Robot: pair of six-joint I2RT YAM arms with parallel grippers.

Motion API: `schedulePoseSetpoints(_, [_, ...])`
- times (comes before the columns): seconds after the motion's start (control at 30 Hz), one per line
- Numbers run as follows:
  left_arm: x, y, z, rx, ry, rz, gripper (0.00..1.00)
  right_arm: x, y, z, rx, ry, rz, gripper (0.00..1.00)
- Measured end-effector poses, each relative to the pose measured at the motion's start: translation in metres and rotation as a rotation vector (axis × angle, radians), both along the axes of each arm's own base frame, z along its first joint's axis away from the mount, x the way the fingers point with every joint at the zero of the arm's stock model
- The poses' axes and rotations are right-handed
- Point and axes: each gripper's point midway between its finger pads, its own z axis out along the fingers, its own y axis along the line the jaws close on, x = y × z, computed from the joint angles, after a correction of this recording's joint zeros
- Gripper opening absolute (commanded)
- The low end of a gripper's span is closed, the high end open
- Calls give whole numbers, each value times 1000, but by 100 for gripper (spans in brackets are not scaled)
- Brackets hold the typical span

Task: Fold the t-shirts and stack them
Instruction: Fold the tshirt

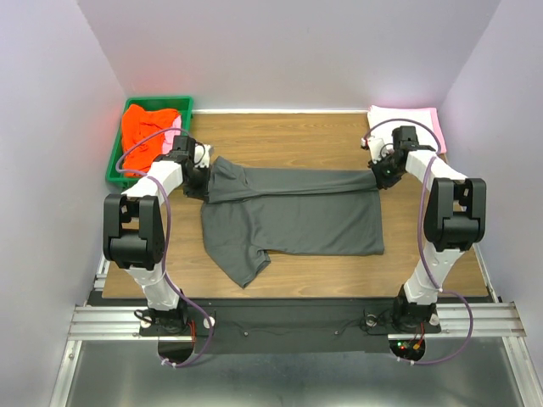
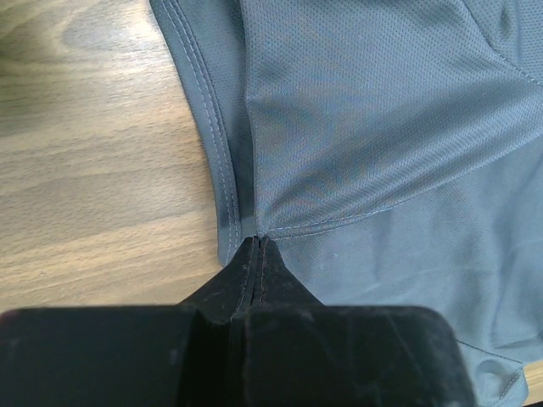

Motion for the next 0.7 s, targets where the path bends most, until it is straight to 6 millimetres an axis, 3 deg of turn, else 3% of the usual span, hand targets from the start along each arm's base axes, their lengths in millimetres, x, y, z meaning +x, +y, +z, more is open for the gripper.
schedulePoseSetpoints(0.37, [-1, 3, 0, 14, 3, -13, 0, -21, 6, -6, 31, 76, 10, 6])
schedulePoseSetpoints(0.47, [-2, 3, -1, 16, 5, -15, 0, -23, 6, -7, 32, 86, 9, 14])
schedulePoseSetpoints(0.5, [-2, 3, -1, 16, 8, -16, 4, -24, 6, -7, 32, 89, 9, 28])
schedulePoseSetpoints(0.57, [-3, 3, -2, 16, 14, -20, 16, -26, 7, -8, 34, 98, 6, 44])
schedulePoseSetpoints(0.6, [-3, 3, -2, 14, 21, -28, 27, -27, 7, -7, 33, 101, 11, 55])
schedulePoseSetpoints(0.7, [-3, 2, 0, -1, 26, -51, 51, -29, 7, -5, 37, 114, 7, 67])
